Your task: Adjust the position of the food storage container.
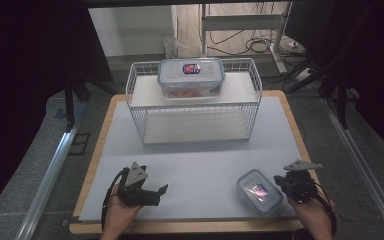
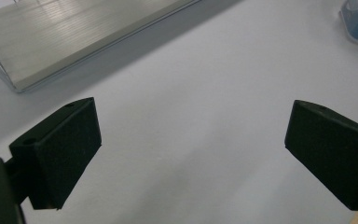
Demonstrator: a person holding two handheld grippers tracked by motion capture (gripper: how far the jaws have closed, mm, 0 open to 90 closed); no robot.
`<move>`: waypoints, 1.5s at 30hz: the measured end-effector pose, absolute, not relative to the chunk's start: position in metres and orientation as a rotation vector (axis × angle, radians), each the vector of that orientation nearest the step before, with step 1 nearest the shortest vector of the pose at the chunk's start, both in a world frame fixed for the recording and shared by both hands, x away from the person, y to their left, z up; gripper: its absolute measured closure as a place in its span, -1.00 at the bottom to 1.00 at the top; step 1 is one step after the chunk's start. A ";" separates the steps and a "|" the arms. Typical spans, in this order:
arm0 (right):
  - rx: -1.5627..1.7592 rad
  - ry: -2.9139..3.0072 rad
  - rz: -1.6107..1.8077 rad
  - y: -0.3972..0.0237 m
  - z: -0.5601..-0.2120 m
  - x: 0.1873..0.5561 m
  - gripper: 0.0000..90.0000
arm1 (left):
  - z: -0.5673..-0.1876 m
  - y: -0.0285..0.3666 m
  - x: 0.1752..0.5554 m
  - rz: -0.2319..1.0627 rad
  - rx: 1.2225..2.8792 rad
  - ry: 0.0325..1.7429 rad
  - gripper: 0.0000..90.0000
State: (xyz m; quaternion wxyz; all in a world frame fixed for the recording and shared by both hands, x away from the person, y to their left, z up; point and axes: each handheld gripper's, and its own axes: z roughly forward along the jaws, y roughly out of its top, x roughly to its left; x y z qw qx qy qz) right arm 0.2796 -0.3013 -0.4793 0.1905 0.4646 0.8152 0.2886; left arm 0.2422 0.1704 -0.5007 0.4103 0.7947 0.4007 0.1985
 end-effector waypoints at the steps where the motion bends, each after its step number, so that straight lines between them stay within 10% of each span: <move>1: 1.315 2.291 0.816 -0.307 -0.478 0.275 0.98 | -0.501 0.171 0.242 0.496 2.000 1.010 -0.92; 45: 1.374 2.477 0.838 -0.263 -0.492 0.259 0.98 | -0.502 0.167 0.244 0.475 2.010 0.997 -0.92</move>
